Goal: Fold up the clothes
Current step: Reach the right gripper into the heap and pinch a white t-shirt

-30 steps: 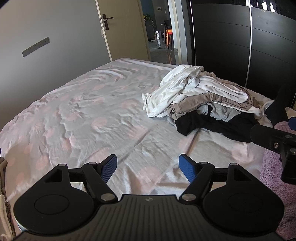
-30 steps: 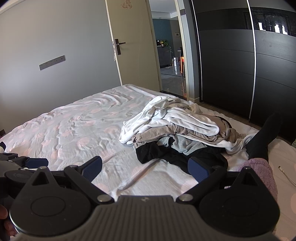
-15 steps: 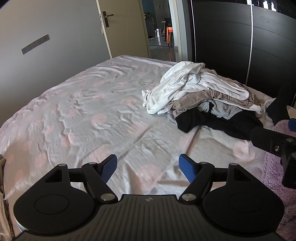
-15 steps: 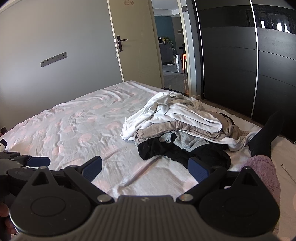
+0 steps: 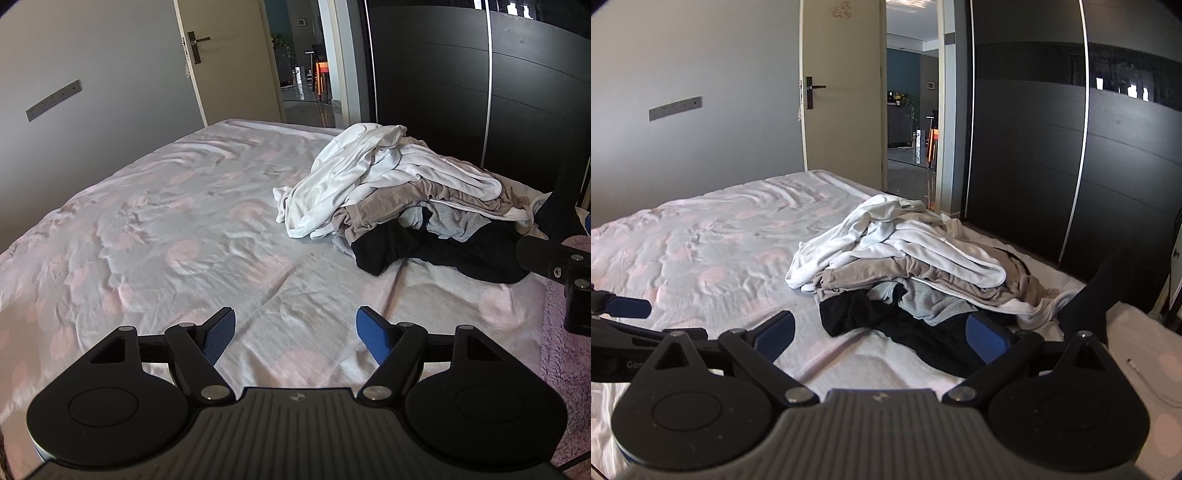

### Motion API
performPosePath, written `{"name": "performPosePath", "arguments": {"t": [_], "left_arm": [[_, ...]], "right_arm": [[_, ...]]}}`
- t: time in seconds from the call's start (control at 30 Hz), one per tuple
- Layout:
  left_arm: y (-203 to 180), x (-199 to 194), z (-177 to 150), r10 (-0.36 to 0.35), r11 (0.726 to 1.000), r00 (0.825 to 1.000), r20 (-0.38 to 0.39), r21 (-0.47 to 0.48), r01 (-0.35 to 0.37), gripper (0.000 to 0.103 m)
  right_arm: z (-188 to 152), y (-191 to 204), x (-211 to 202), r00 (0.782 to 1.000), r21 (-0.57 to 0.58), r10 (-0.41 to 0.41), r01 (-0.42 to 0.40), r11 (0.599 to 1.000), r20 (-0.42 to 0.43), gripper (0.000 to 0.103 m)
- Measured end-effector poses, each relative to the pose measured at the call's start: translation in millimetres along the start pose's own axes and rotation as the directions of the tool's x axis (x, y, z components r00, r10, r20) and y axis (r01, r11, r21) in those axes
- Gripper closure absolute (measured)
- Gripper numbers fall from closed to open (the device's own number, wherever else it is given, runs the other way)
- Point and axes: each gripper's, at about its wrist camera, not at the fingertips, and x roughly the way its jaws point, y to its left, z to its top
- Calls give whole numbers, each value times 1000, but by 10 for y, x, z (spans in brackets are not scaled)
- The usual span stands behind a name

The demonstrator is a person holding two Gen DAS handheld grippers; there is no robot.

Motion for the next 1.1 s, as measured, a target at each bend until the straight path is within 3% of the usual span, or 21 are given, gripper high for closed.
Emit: {"name": "performPosePath", "arguments": {"t": [0.1,0.3,0.43,0.6,0.83,0.9,0.93,0.97,1.1], "left_arm": [[70,183,114,-5,1000,1000,1,-15,5,33],[176,639,358,20,1000,1000,11,16,-20,33],[367,929,491,-15,994,1000,4,-107,16,33],[474,1275,628,22,997,1000,-16,-80,-24,33],[598,1563,702,14,998,998,-63,-65,-18,33],[655,1584,688,6,998,997,-82,-57,-11,34],[688,1588,677,4,999,996,-91,-53,-9,34],[726,1581,664,5,999,995,-98,-51,-10,37],[913,1403,605,22,997,994,-108,-68,-29,38]], "right_arm": [[12,-25,149,1000,5,-24,24,1000,7,4],[253,-20,765,1000,-39,5,-5,999,1,5],[458,55,1245,1000,-107,16,-16,994,2,17],[731,149,1868,1000,-162,6,-3,987,23,17],[966,102,2564,998,-12,-3,2,1000,-64,18],[982,120,2656,997,-8,-10,10,1000,-83,43],[985,140,2688,995,-16,-14,13,1000,-96,69],[989,160,2720,994,-24,-18,16,1000,-109,86],[1013,213,2550,996,-18,19,-21,1000,-92,95]]}}
